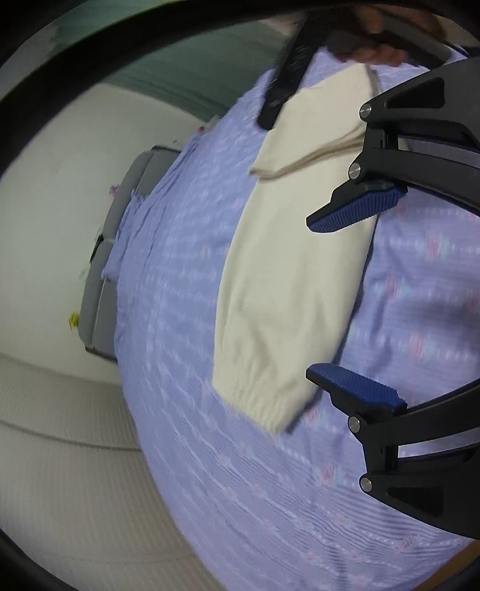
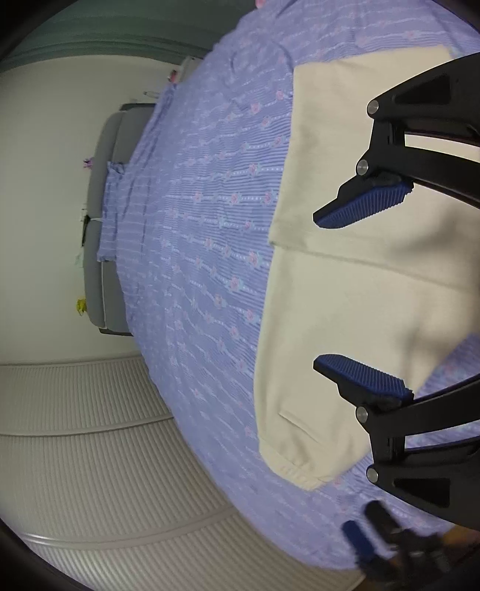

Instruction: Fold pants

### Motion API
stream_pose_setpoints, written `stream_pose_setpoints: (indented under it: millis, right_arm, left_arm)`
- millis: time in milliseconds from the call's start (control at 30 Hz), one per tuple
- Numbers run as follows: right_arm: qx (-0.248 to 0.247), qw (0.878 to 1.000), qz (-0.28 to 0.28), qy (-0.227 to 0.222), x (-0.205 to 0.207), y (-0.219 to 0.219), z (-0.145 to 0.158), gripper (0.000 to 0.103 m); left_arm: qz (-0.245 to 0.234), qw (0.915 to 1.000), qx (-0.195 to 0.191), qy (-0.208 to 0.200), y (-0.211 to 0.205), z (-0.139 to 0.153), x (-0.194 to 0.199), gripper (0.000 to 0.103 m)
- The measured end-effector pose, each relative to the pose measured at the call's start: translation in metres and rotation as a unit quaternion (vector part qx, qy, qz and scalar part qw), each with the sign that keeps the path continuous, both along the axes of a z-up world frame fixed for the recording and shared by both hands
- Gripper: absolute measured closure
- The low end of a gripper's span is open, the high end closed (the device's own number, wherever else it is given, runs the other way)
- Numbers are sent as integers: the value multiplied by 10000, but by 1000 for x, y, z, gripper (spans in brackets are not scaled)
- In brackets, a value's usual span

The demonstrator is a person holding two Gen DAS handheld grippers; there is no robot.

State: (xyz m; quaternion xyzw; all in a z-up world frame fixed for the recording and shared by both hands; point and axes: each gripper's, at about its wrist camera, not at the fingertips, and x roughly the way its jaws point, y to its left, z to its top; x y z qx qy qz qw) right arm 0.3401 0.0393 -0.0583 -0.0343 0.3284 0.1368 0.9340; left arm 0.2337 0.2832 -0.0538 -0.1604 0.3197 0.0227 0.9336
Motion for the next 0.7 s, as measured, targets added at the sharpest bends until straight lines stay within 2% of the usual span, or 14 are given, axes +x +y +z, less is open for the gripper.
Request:
stream_pose_setpoints:
  millis: [133, 233, 400, 500, 700]
  right_arm:
    - [-57, 9999, 77, 142, -5, 35, -16, 28]
    - [-32, 9996, 151, 230, -11, 55, -29, 28]
    - [-90, 9986, 167, 498, -2, 78, -52, 28]
    - [-208, 9980, 106, 586, 5, 87, -61, 28]
    - [-56, 9975, -27, 706, 19, 95, -72, 28]
  left_arm:
    - [149, 9947, -1020, 62, 48, -29, 7, 29]
    - [306, 9847, -1708, 132, 79, -62, 16, 30]
    - [398, 9652, -2584, 57, 105, -98, 32, 34]
    - [388, 9589, -2811, -33, 104, -107, 42, 37]
    - [425, 9557, -2911, 42, 110, -114, 63, 45]
